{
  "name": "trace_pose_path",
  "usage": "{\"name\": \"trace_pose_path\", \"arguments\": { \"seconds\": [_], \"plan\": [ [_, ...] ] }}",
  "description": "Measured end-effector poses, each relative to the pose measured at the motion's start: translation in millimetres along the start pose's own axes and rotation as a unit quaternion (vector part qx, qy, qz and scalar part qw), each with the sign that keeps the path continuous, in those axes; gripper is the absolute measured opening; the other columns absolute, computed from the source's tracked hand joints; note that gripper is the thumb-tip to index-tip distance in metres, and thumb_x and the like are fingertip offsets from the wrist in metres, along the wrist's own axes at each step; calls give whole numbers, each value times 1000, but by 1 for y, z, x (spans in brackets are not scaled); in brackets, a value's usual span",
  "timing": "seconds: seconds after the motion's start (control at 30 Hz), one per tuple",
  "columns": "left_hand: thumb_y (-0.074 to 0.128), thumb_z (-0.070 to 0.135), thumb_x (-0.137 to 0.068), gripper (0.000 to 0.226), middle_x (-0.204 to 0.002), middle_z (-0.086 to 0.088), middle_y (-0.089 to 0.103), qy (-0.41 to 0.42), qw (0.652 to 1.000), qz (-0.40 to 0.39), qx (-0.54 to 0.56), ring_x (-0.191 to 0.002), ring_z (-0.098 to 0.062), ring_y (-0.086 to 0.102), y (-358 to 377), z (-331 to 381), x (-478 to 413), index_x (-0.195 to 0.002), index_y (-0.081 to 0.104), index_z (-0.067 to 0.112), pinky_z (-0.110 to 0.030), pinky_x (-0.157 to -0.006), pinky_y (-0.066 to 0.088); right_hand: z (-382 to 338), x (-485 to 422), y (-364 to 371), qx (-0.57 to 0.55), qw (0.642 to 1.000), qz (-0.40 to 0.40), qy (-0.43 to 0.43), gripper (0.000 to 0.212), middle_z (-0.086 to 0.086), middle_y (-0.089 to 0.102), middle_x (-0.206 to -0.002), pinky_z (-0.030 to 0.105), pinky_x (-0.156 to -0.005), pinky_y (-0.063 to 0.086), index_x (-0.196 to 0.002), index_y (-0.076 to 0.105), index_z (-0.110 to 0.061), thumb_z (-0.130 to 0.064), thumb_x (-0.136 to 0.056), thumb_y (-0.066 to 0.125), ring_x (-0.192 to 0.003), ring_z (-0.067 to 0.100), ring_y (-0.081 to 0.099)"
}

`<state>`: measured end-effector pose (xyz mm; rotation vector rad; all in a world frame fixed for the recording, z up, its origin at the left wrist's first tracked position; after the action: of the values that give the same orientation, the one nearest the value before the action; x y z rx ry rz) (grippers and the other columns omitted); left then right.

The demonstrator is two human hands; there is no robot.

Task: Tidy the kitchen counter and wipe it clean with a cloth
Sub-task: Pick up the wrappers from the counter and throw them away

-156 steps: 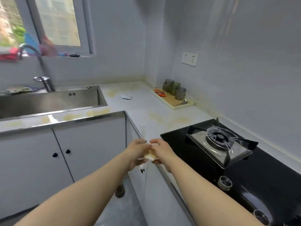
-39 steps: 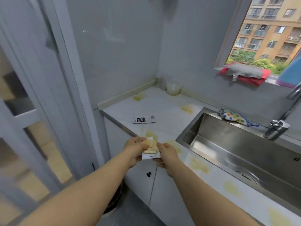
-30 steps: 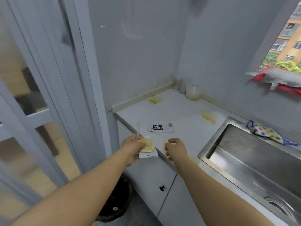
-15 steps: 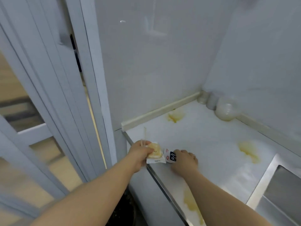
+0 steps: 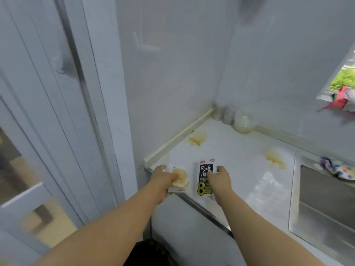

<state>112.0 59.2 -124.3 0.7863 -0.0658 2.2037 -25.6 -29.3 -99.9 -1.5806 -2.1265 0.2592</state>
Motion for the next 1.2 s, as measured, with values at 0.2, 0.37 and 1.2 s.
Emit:
{"name": "trace_pose_path", "arguments": {
  "seconds": [0.2,0.37,1.2],
  "plan": [
    [53,0,-92,33,-93,-9,61,-28,998,-64,-2,-72,-19,60,-33,2,36,-122,47,11,-19,-38,50,6,62,23,-70,996,6,61,20,14,59,-89,41,-80,52,-109,48,2,1,-92,39,-87,34,61],
    [58,-1,-88,34,-99,-13,64,-12,997,-64,-36,-83,-25,62,-51,-8,53,-120,52,5,-36,-75,54,7,100,53,-196,971,-72,116,26,16,63,-80,32,-54,51,-90,57,-5,8,-90,35,-65,28,61],
    [54,60,-75,54,-143,5,40,66,983,-95,-143,-123,-25,50,-70,-17,52,-127,47,46,-50,-102,42,1,131,83,-312,922,-178,147,33,20,63,-106,49,-87,50,-118,54,-5,0,-88,43,-92,36,62]
  ]
}}
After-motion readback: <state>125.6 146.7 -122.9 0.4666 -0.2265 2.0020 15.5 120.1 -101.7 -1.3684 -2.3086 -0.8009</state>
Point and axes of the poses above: each hand's wrist, its own x-axis away from the middle knuckle, its own y-axis out of the palm, z = x × y, the point moved 3 cm from there along -x, towards the middle knuckle
